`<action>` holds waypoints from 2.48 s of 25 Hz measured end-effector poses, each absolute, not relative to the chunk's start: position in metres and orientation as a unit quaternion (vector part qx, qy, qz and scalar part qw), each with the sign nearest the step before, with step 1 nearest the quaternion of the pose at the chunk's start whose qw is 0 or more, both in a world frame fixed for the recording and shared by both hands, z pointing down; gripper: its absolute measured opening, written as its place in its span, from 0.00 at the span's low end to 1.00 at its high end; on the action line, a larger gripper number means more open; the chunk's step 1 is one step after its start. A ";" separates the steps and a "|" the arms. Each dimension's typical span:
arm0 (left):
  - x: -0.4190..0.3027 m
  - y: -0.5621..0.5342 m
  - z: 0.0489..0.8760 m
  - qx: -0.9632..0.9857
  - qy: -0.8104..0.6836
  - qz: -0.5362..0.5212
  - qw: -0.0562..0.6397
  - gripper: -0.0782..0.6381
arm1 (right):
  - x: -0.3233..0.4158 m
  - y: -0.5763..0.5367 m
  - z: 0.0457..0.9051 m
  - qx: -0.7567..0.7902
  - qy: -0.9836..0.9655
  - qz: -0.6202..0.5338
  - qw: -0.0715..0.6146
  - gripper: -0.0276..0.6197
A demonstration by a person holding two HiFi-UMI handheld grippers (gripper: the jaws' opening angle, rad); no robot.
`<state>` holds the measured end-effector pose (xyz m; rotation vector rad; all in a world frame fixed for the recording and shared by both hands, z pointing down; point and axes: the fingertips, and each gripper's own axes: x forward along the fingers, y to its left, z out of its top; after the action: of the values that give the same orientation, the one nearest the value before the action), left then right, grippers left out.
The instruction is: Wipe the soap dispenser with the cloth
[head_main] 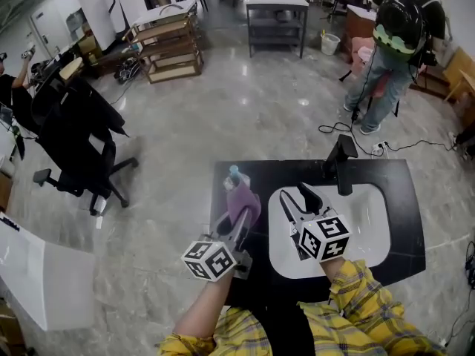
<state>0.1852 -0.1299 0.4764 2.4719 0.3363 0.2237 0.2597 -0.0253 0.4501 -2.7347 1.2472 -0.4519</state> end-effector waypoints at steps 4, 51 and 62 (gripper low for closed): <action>0.187 -0.131 0.489 0.929 0.125 0.108 0.332 0.22 | 0.256 -0.024 0.454 -0.896 0.413 -0.152 0.055 0.34; 0.099 -0.181 0.481 0.824 0.070 0.082 0.557 0.21 | 0.225 -0.160 0.424 -0.617 0.774 -0.097 -0.106 0.42; 0.079 -0.177 0.467 0.853 0.106 0.087 0.503 0.21 | 0.226 -0.186 0.421 -0.534 0.831 -0.098 -0.123 0.34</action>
<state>0.0793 -0.1769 0.4668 2.0603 0.2553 0.2098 0.2264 -0.1860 0.4212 -1.8225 2.8374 -0.3338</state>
